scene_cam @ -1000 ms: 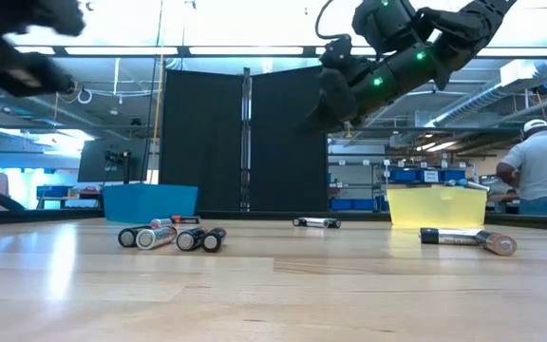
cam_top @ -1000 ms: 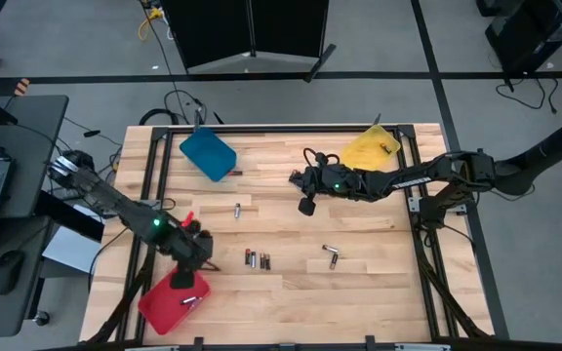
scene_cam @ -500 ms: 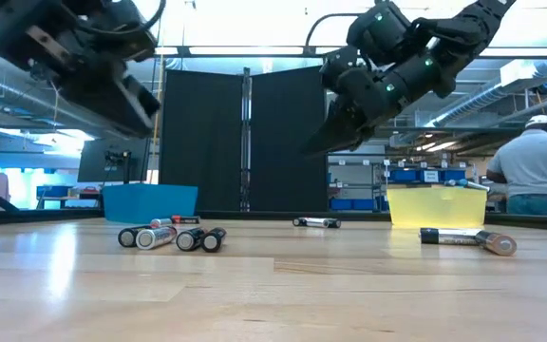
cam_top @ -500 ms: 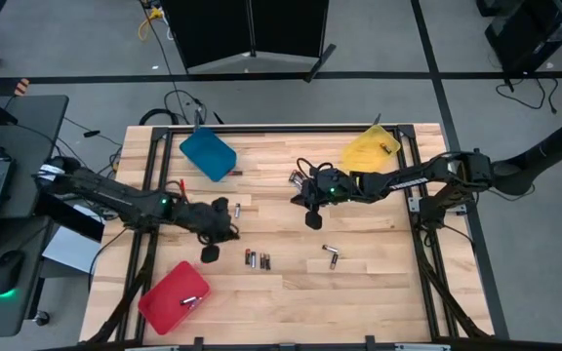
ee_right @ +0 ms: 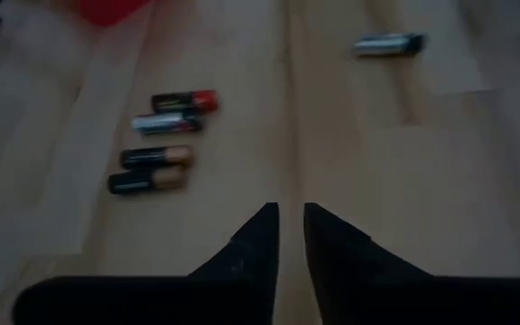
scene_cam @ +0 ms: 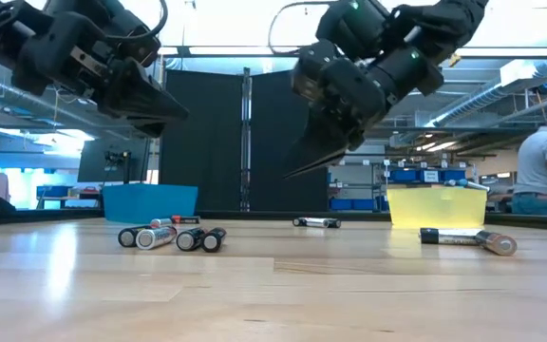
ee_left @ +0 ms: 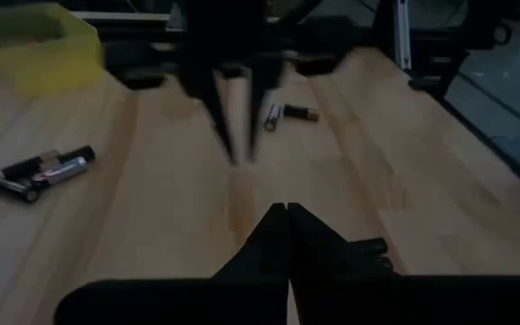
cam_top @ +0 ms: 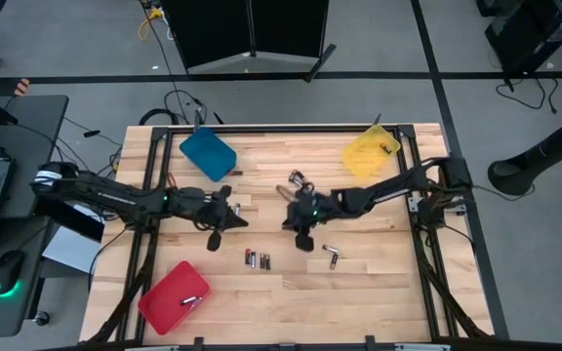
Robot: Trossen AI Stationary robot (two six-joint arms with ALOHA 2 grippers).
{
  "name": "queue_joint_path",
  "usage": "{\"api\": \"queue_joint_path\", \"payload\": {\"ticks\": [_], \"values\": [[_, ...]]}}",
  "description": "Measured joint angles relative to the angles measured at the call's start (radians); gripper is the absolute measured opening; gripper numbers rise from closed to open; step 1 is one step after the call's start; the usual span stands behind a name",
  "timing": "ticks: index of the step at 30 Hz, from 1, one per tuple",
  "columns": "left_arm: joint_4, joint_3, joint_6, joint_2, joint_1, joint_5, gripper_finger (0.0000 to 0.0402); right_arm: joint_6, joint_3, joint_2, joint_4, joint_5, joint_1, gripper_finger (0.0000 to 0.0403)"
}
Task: Sort batteries
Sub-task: Put the black brown battery into the blue bin
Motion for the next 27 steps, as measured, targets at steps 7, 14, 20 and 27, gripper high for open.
{"api": "queue_joint_path", "payload": {"ticks": [7,14,20,27], "values": [[0.027,-0.023,0.02,0.0,0.007,-0.039,0.0005,0.073,0.157,0.117,-0.152,0.063,0.11,0.0164],[0.04,-0.023,0.047,0.0,0.006,-0.028,0.0005,0.166,0.275,0.229,-0.198,0.068,0.187,0.0289],[0.044,-0.023,0.047,0.0,0.006,-0.013,0.0005,0.167,0.321,0.263,-0.204,0.129,0.22,0.0369],[0.045,-0.023,0.044,0.0,0.006,-0.013,0.0005,0.151,0.322,0.269,-0.188,0.196,0.236,0.0394]]}}
